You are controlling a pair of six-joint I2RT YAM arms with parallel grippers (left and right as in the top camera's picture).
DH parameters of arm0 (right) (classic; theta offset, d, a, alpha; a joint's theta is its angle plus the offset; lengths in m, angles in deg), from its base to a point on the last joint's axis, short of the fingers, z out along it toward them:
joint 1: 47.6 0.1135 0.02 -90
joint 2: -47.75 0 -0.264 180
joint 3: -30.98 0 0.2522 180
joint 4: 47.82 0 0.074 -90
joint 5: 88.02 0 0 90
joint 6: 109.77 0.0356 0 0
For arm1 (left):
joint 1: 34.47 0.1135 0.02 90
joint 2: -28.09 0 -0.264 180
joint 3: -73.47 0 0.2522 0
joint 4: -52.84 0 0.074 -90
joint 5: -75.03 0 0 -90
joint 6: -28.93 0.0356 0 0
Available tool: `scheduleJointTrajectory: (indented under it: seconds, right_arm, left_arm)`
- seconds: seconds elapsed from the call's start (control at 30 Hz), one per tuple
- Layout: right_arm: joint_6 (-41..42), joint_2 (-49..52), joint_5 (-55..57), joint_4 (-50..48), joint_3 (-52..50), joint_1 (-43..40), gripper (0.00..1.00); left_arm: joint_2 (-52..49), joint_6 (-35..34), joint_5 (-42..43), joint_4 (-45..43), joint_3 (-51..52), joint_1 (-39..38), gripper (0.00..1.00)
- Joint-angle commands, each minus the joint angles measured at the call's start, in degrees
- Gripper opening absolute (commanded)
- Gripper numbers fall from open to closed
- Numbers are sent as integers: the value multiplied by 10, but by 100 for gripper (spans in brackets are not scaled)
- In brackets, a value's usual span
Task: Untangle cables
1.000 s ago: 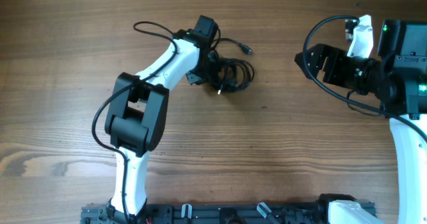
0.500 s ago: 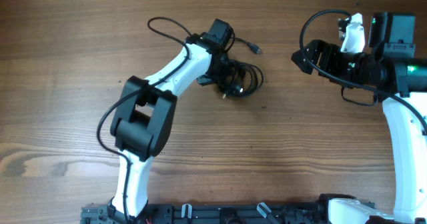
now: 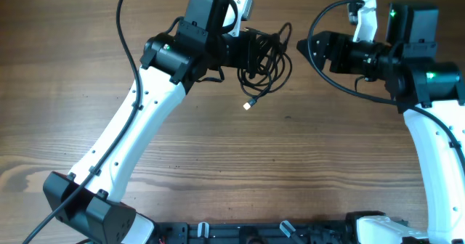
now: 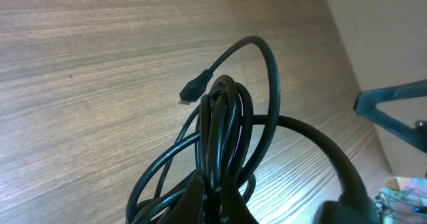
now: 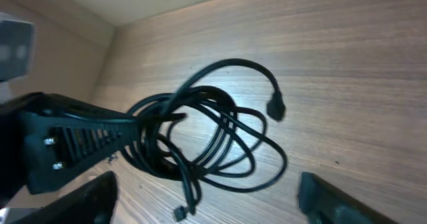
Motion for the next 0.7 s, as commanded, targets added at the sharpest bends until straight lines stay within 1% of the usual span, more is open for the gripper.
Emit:
scheduleJointTrajectory:
  seconds: [0.0,0.1,0.17,0.23,0.3,0.4,0.53,0.6,0.67]
  right_arm:
    - [-2,3,-31,-1,5,7,76]
    - [-1,7,-31,-3,5,31,67]
    - [4,18,-30,-6,5,52,63]
    - [37,38,-29,-18,5,72,58]
    - [67,60,-28,-43,5,82,56]
    - [111,97,-29,-102,5,92,55]
    - [159,136,-29,-155,5,109,52]
    - [174,148,-28,-162,5,118,49]
    - [187,159,-24,-160,5,126,43]
  left_arm:
    - [1,-76,17,-4,-3,-2,4]
    - [1,-136,17,-3,-3,-2,4]
    - [1,-174,19,-3,-3,-2,4]
    - [1,-203,19,-3,-3,-2,4]
    - [1,-219,29,-2,-3,-2,4]
    - [1,-219,49,-2,-3,-2,4]
    - [1,-231,64,-1,-3,-2,4]
    - [1,-231,64,-1,-3,-2,4]
    - [1,-231,63,-2,-3,-2,4]
